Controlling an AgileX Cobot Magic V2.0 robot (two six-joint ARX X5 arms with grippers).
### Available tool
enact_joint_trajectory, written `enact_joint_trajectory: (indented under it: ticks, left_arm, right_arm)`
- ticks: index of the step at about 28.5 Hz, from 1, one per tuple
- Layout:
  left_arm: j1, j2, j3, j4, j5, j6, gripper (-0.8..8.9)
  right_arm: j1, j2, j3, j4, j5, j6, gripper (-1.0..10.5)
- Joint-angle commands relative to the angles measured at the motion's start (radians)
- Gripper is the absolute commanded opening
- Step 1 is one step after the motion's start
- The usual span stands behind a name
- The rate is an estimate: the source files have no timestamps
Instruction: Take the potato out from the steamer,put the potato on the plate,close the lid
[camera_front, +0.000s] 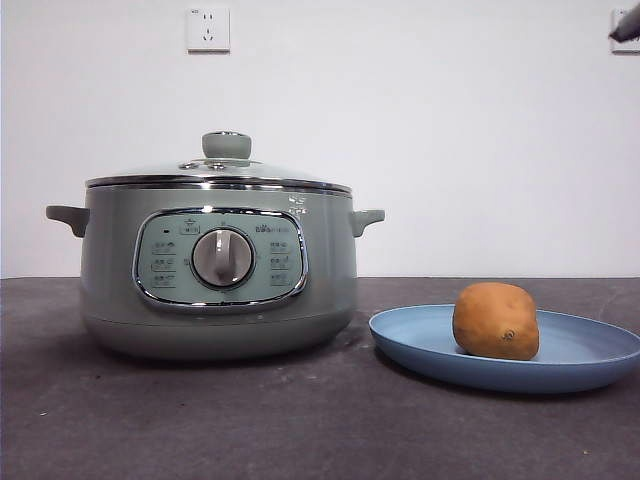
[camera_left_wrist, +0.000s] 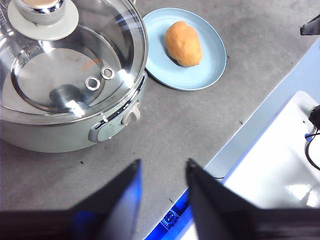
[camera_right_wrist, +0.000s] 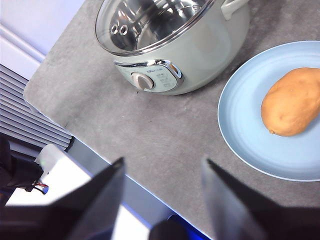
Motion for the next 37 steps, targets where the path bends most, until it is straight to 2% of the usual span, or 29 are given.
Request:
enact_joint_trajectory:
  ticks: [1,26,28,32,37]
  left_arm:
    - [0.000,0.000,-0.001,0.002,0.003,-0.002,-0.08]
    - [0.000,0.000,-0.001,0.035,-0.005,-0.002,-0.03]
    - [0.000,-0.002,-0.001,0.046,-0.007,0.034,-0.04]
    - [0.056,-0.039,-0.005,0.188,-0.067,0.128,-0.04]
    - [0.201,-0.155,-0.088,0.506,-0.049,0.152,-0.04]
  right_arm:
    - [0.002,-0.002,-0.006,0.002,0.004,0.005,0.0]
    - [0.002,-0.002,-0.006,0.002,0.005,0.005,0.0]
    - [0.002,-0.002,-0.006,0.002,0.005,0.005,0.0]
    - [0.002,-0.002,-0.006,0.002,0.005,0.005,0.0]
    - [0.002,-0.002,-0.006,0.002,0.005,0.005,0.0]
